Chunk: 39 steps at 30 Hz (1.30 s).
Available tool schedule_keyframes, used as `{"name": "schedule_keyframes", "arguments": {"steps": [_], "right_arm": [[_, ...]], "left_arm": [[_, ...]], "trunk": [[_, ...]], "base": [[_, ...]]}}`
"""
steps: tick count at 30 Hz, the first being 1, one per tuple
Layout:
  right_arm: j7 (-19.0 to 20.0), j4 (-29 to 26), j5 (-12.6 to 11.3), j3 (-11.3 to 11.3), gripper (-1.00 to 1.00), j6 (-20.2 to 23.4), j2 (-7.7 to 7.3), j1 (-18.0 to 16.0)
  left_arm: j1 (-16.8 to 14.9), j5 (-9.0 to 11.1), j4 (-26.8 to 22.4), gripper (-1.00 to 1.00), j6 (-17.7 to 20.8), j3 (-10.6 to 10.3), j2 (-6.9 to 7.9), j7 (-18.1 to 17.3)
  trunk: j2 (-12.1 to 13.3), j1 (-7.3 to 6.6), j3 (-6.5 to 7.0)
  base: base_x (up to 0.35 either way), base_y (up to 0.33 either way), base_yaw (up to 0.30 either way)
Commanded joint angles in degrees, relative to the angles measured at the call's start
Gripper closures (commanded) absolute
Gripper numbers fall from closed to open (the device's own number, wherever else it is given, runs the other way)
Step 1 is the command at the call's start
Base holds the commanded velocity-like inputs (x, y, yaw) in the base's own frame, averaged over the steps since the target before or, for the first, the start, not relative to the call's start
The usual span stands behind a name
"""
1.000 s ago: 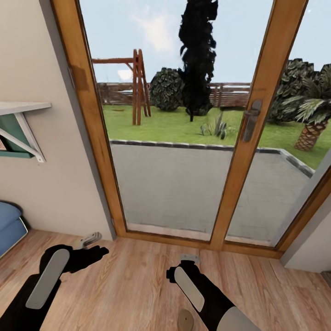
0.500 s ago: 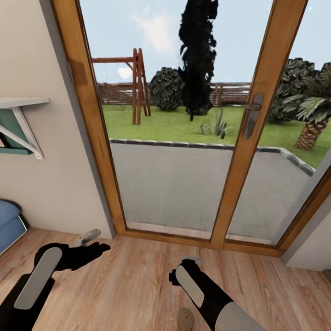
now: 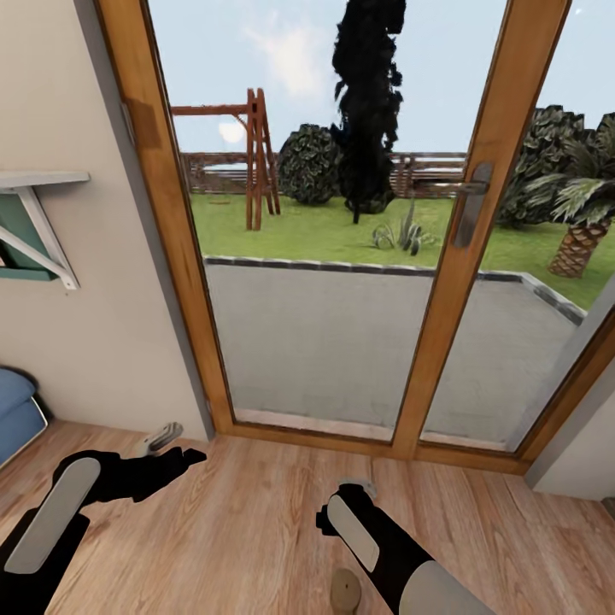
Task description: Place each of the two pumpkins and all three candles from the living room inside a cabinet in the living room (use any cabinet), then make sure every cabinet is closed, and position the cauldron so it is next to a table in the living room.
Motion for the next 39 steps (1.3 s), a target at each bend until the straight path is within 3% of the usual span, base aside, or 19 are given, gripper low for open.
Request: {"name": "schedule_keyframes", "arguments": {"steps": [1,18,21,23,27,39], "right_arm": [[-0.5,0.0,-0.5,0.2,-1.00,0.1,-0.01,-0.1],[-0.5,-0.6,-0.3,0.3,-1.00,0.0,-0.07,-0.1],[-0.5,-0.6,-0.2,0.3,-1.00,-0.1,-0.11,-0.1],[-0.5,-0.6,-0.2,0.3,-1.00,-0.1,-0.13,-0.1],[-0.5,-0.5,-0.2,0.3,-1.00,-0.1,-0.15,-0.1],[-0.4,0.0,-0.2,0.3,-1.00,-1.5,-0.15,-0.1]], "left_arm": [[0.0,0.7,-0.1,-1.00,0.0,-0.1,0.06,0.6],[-0.1,1.4,0.0,-1.00,0.0,-0.1,-0.06,0.7],[-0.1,3.0,0.1,-1.00,0.0,0.1,0.25,0.7],[-0.1,4.7,0.2,-1.00,0.0,-0.1,1.81,0.7],[-0.1,7.4,0.2,-1.00,-0.1,-1.1,2.74,0.7],[-0.1,8.2,0.2,-1.00,-0.1,-1.7,2.98,0.7]], "trunk": [[-0.4,0.22,-0.24],[-7.3,3.96,-3.29],[-8.5,4.62,-3.83],[-9.3,5.06,-4.19],[-10.9,5.93,-4.91],[-15.7,8.57,-7.06]], "base": [[0.000,0.000,0.000],[0.000,0.000,0.000],[0.000,0.000,0.000],[0.000,0.000,0.000],[0.000,0.000,0.000],[0.000,0.000,0.000]]}}
